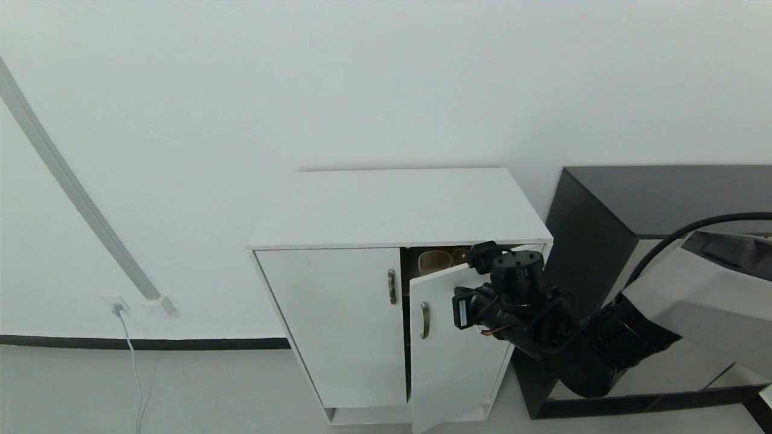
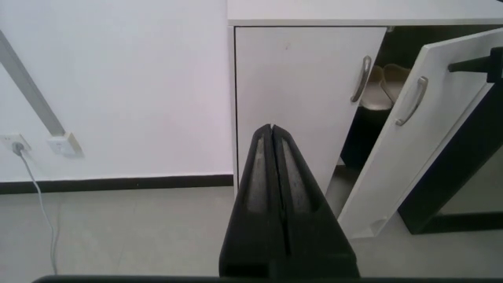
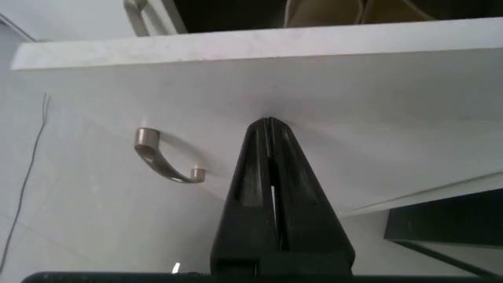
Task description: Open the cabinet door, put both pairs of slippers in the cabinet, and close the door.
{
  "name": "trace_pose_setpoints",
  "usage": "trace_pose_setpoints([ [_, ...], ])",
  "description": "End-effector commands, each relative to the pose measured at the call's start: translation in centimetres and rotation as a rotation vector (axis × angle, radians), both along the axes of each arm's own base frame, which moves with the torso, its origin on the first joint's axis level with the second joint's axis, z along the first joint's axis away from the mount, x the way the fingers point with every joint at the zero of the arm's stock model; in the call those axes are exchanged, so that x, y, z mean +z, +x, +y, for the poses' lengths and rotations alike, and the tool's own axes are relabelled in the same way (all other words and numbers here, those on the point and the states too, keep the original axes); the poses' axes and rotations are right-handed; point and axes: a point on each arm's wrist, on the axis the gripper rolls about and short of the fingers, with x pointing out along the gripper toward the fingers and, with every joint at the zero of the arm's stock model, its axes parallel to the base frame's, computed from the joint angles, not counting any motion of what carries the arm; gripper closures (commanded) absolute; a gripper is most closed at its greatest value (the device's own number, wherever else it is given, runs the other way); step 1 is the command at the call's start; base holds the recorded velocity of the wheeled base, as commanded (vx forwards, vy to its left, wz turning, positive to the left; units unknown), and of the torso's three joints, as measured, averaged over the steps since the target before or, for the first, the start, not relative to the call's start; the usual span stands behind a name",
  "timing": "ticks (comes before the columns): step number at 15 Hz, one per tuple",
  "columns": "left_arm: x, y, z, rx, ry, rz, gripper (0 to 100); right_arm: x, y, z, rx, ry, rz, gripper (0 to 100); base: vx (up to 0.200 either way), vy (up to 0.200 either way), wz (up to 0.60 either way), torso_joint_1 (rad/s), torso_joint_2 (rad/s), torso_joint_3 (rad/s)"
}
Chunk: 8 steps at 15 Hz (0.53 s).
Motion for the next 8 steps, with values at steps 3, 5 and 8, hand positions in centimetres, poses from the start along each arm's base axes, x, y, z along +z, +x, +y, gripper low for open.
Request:
trace_pose_setpoints([
  [3,0.0,0.0,0.0,0.001,0.0,0.001,100,-0.8,1.7,-0.1,-0.025,0.003,-0.003,100,0.0,0.0,0.0,0.0,0.0,0.0],
  [5,0.0,0.0,0.0,0.001,0.0,0.001,100,-1.1,2.3,-0.1,-0.032,-0.002,-0.006,100,0.0,0.0,0.0,0.0,0.0,0.0],
  [8,0.0,0.0,0.0,0.001,0.0,0.001,100,-1.5,2.9,0.0,-0.038,0.0,-0.009,100,0.0,0.0,0.0,0.0,0.0,0.0],
])
